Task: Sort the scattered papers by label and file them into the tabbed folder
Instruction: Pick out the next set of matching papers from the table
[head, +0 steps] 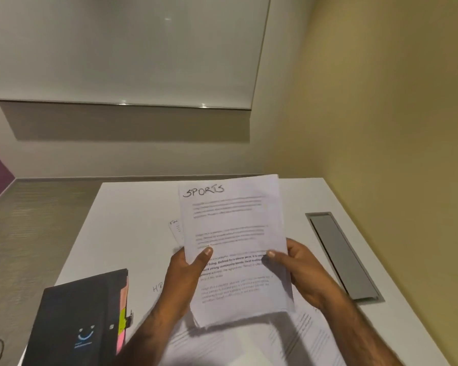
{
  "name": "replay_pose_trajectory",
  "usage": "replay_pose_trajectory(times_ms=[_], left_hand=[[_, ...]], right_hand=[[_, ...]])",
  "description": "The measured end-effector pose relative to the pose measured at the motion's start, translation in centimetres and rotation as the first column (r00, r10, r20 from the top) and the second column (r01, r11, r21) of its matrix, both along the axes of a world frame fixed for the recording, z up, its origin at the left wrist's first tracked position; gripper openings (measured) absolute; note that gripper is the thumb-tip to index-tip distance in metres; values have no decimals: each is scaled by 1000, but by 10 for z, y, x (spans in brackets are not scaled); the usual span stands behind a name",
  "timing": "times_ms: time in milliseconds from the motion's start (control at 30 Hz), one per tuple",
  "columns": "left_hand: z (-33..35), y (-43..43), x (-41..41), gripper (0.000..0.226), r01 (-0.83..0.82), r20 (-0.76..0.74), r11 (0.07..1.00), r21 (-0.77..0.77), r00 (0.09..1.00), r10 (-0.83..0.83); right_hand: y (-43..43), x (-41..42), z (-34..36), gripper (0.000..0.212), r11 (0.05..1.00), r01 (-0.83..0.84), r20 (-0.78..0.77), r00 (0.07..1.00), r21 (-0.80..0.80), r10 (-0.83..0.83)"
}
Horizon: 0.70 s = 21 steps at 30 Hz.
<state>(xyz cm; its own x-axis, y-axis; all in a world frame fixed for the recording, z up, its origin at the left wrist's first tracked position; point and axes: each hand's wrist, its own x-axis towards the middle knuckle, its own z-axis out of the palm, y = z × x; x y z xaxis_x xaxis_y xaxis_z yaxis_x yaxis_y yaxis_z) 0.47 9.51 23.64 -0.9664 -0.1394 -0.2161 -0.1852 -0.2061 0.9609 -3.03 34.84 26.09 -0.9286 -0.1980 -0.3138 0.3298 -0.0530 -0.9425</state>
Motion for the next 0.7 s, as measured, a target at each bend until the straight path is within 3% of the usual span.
replay_pose_trajectory(times_ms=[167, 467, 600, 700], left_hand=[[-22, -15, 10, 18, 24, 20, 990, -137, 1000, -22], [-70, -26, 15, 23, -14, 150, 996, -89, 988, 27], [-92, -37, 20, 27, 72, 132, 985, -155, 990, -52], [-101, -36, 23, 27, 125, 156, 982, -145, 982, -103]], right_hand=[[-32, 28, -34, 29, 959, 104, -73, 994, 265, -87], [-60, 43, -85, 23, 910, 225, -94, 974, 347, -205], [-60, 50, -107, 36, 902, 176, -49, 984, 395, -170], [-62, 53, -125, 30, 881, 221, -11, 971, 418, -238]])
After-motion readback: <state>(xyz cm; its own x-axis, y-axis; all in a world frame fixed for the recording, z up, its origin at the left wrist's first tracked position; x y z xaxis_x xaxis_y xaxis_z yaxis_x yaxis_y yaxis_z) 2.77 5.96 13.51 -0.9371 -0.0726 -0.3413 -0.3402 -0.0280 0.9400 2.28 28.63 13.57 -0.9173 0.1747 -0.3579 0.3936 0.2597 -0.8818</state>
